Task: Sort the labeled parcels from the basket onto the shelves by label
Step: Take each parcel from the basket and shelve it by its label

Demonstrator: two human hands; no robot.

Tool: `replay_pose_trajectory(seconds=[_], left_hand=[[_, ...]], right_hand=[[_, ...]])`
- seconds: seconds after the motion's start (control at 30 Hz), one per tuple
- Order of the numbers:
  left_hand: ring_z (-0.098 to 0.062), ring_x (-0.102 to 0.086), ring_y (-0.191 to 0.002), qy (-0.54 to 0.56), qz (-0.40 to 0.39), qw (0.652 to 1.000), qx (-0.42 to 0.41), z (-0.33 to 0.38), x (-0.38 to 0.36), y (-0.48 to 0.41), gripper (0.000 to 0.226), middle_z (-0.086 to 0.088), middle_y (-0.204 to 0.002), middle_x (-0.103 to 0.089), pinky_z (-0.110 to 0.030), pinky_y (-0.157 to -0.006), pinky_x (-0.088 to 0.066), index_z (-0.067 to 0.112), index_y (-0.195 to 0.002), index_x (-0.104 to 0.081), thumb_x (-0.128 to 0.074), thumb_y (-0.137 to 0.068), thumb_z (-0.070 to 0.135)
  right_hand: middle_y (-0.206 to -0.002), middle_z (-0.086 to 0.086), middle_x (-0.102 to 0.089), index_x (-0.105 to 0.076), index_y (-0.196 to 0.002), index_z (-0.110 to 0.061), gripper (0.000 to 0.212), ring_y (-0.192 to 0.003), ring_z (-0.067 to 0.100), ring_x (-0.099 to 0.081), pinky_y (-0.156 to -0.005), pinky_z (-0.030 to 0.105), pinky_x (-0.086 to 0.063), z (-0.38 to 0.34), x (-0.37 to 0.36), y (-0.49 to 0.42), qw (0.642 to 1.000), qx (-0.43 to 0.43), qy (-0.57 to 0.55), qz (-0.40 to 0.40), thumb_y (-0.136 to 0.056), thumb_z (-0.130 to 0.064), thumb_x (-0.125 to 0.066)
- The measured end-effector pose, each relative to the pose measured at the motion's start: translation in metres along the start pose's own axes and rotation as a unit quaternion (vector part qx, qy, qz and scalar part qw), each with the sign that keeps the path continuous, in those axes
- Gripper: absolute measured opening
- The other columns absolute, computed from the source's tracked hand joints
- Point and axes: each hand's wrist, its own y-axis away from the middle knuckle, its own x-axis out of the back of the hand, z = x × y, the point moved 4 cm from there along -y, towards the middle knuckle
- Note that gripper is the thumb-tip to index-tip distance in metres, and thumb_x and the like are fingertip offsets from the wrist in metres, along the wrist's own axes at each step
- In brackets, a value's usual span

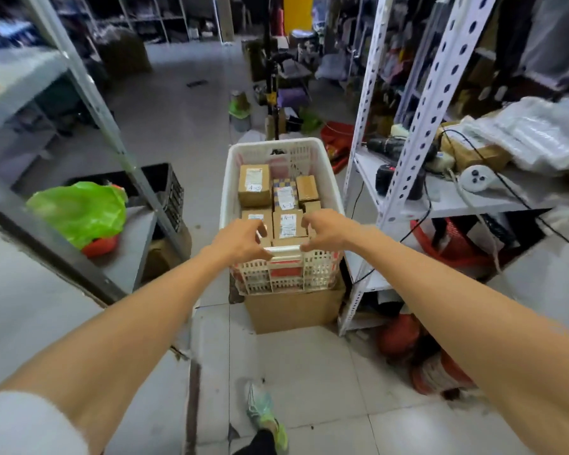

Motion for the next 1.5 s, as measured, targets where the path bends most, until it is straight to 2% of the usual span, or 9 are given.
replay_pose_trajectory(seconds=[0.17, 0.27, 0.43, 0.53, 0.7, 0.83, 1.13, 1.33, 1.5], left_hand=[[-0.018, -0.062, -0.094, -0.005, 0.014, 1.000, 0.015, -0.027, 0.031, -0.040, 0.054, 0.001, -0.108, -0.067, -0.034, -0.079, -0.052, 0.020, -0.116, -0.058, -0.078, -0.072, 0.045], [-0.017, -0.061, -0.093, -0.008, 0.017, 1.000, 0.016, -0.041, 0.051, -0.072, 0.053, 0.001, -0.109, -0.066, -0.034, -0.079, -0.052, 0.018, -0.116, -0.058, -0.077, -0.074, 0.044], [-0.018, -0.060, -0.096, -0.009, 0.005, 1.000, 0.020, -0.066, 0.073, -0.124, 0.050, 0.001, -0.109, -0.064, -0.036, -0.081, -0.052, 0.019, -0.115, -0.057, -0.075, -0.076, 0.044], [-0.017, -0.059, -0.096, -0.011, -0.007, 1.000, 0.020, -0.085, 0.078, -0.153, 0.050, 0.001, -0.111, -0.063, -0.033, -0.079, -0.051, 0.018, -0.117, -0.056, -0.075, -0.077, 0.042], [-0.015, -0.057, -0.090, -0.001, -0.023, 0.999, 0.047, -0.110, 0.083, -0.197, 0.046, -0.002, -0.110, -0.065, -0.027, -0.072, -0.044, 0.015, -0.117, -0.058, -0.074, -0.079, 0.037], [-0.016, -0.057, -0.089, 0.004, -0.021, 0.998, 0.066, -0.119, 0.091, -0.249, 0.046, -0.003, -0.110, -0.065, -0.027, -0.070, -0.043, 0.017, -0.115, -0.057, -0.075, -0.078, 0.036], [-0.018, -0.057, -0.100, -0.018, -0.043, 0.993, 0.112, -0.125, 0.108, -0.359, 0.050, -0.002, -0.116, -0.062, -0.030, -0.076, -0.042, 0.016, -0.120, -0.054, -0.071, -0.080, 0.041], [-0.021, -0.055, -0.096, 0.004, -0.067, 0.989, 0.135, -0.148, 0.095, -0.420, 0.046, -0.003, -0.109, -0.060, -0.032, -0.077, -0.043, 0.014, -0.115, -0.053, -0.072, -0.080, 0.039], [-0.024, -0.058, -0.104, 0.022, -0.078, 0.989, 0.123, -0.177, 0.062, -0.490, 0.053, -0.007, -0.117, -0.061, -0.033, -0.078, -0.047, 0.013, -0.120, -0.052, -0.074, -0.076, 0.033]], right_hand=[[-0.120, 0.013, -0.062, -0.058, -0.119, -0.006, 0.051, -0.107, 0.030, -0.058, -0.092, 0.044, -0.049, -0.003, 0.021, -0.056, 1.000, -0.009, 0.013, -0.007, -0.082, -0.038, -0.072], [-0.122, 0.011, -0.060, -0.055, -0.124, -0.005, 0.054, -0.109, 0.030, -0.057, -0.093, 0.042, -0.048, -0.001, 0.035, -0.086, 1.000, -0.014, 0.021, 0.002, -0.084, -0.036, -0.072], [-0.119, 0.007, -0.061, -0.056, -0.121, -0.011, 0.051, -0.100, 0.024, -0.057, -0.086, 0.037, -0.050, 0.014, 0.053, -0.143, 0.999, -0.034, 0.016, -0.001, -0.082, -0.038, -0.072], [-0.119, 0.010, -0.061, -0.056, -0.121, -0.007, 0.050, -0.105, 0.027, -0.058, -0.091, 0.042, -0.051, 0.021, 0.061, -0.176, 0.999, -0.048, 0.016, 0.004, -0.083, -0.035, -0.072], [-0.113, 0.005, -0.063, -0.057, -0.114, -0.014, 0.043, -0.098, 0.024, -0.060, -0.086, 0.042, -0.053, 0.035, 0.058, -0.228, 0.998, -0.052, -0.002, -0.024, -0.081, -0.037, -0.073], [-0.124, 0.010, -0.057, -0.049, -0.126, -0.009, 0.054, -0.109, 0.027, -0.056, -0.091, 0.041, -0.050, 0.056, 0.072, -0.275, 0.999, -0.042, -0.003, -0.022, -0.083, -0.034, -0.071], [-0.136, 0.013, -0.048, -0.039, -0.136, -0.008, 0.060, -0.122, 0.030, -0.048, -0.093, 0.036, -0.043, 0.101, 0.105, -0.392, 0.998, -0.037, -0.009, -0.041, -0.087, -0.030, -0.067], [-0.130, 0.012, -0.049, -0.039, -0.136, -0.010, 0.064, -0.114, 0.029, -0.052, -0.089, 0.039, -0.046, 0.111, 0.080, -0.458, 0.996, -0.046, -0.028, -0.077, -0.085, -0.032, -0.069], [-0.131, 0.013, -0.046, -0.037, -0.138, -0.009, 0.065, -0.119, 0.031, -0.048, -0.091, 0.039, -0.043, 0.122, 0.056, -0.524, 0.991, -0.082, -0.056, -0.089, -0.086, -0.034, -0.068]])
